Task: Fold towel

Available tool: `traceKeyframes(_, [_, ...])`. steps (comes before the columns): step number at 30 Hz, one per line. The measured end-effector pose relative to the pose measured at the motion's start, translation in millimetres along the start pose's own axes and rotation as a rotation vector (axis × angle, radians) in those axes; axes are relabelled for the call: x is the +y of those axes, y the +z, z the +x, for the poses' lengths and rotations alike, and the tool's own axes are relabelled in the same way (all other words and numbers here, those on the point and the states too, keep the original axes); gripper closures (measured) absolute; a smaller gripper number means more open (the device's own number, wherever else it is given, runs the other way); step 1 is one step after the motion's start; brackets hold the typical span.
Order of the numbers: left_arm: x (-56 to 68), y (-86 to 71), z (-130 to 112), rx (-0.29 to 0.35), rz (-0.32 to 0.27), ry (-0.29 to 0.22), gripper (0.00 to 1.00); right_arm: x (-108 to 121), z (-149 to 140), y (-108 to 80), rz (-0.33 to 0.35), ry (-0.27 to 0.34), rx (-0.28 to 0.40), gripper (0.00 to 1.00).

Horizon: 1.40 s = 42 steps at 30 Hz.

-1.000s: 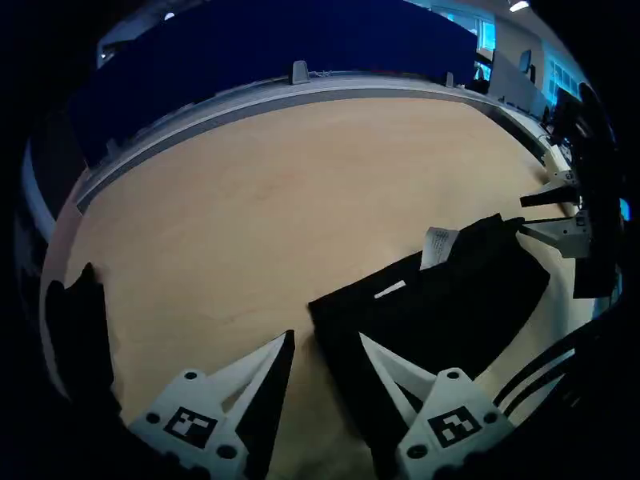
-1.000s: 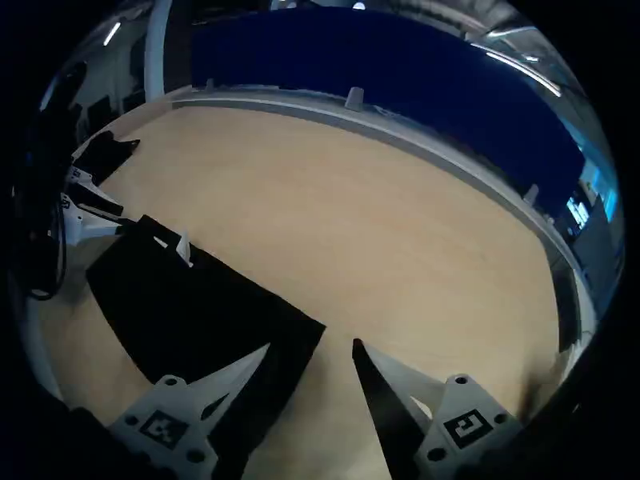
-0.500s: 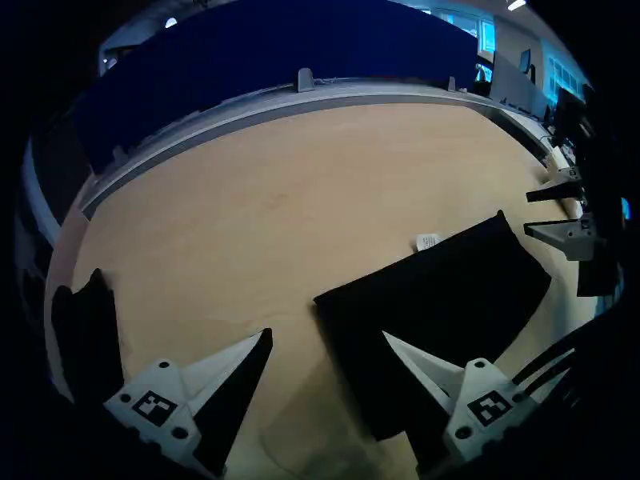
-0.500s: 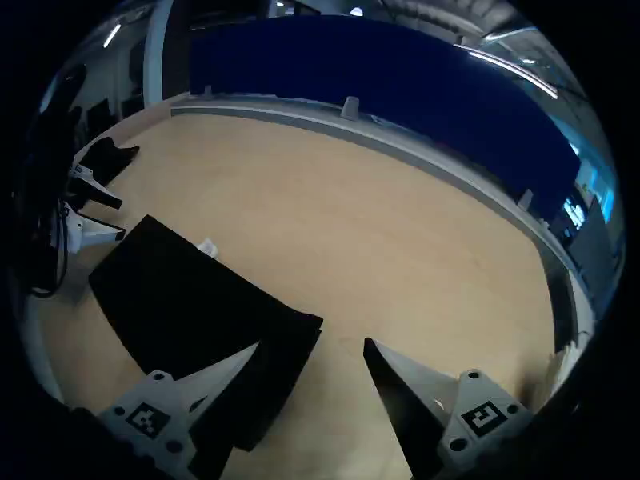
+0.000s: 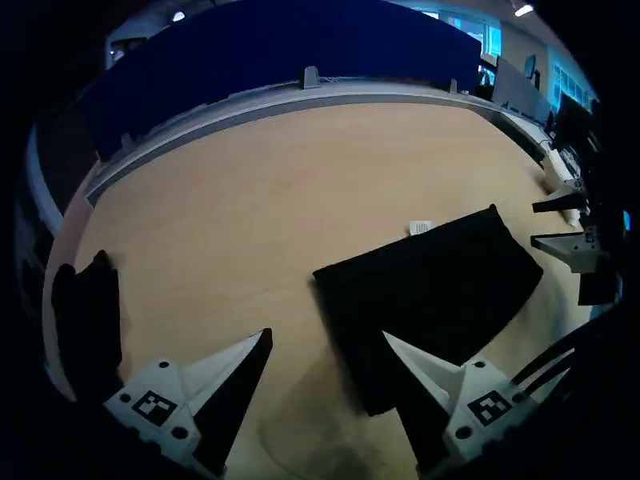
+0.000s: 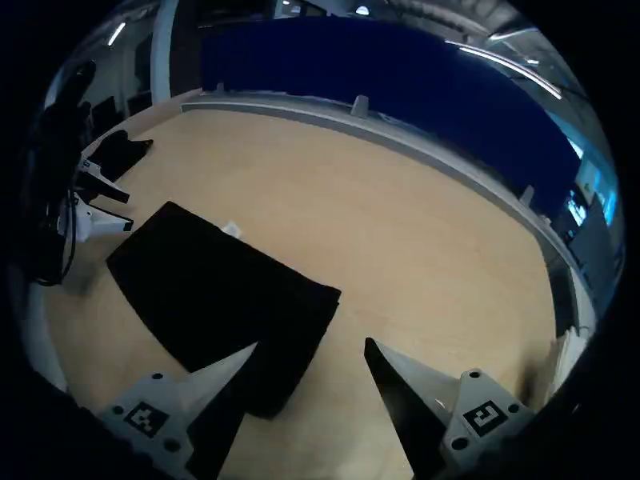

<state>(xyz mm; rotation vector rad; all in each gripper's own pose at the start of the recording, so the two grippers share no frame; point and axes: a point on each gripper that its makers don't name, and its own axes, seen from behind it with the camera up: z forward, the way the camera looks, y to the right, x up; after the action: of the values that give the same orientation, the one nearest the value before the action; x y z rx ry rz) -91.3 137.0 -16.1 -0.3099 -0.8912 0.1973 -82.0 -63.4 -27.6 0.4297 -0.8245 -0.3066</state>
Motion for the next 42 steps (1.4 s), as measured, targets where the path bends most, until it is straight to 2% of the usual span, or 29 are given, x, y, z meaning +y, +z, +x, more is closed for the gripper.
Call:
traceKeyframes(9, [-0.9,-17.6,-25.7,-0.011,0.006,-0.035,0.08,-8.4,-20.5,-17.4,0.008,0.001,-0.011,0.07])
traceKeyframes(18, [-4.5,-27.2,-35.4,-0.009,0.023,-0.056,0.08,-18.1,-30.5,-26.6,0.040,-0.028,-0.019,0.07])
traceKeyframes(27, [-7.8,-42.6,-46.3,-0.007,0.047,-0.080,0.09,-29.1,-36.0,-27.8,0.118,-0.102,-0.036,0.07])
traceKeyframes(34, [-16.5,-57.4,-56.7,-0.005,0.071,-0.120,0.08,-39.8,-43.7,-29.8,0.188,-0.188,-0.070,0.07])
traceKeyframes(38, [-21.4,-65.9,-63.1,-0.004,0.083,-0.140,0.08,-41.8,-51.5,-30.7,0.213,-0.240,-0.095,0.10])
traceKeyframes(42, [-23.9,-72.4,-69.3,-0.006,0.092,-0.156,0.09,-43.7,-57.6,-29.2,0.233,-0.262,-0.114,0.16])
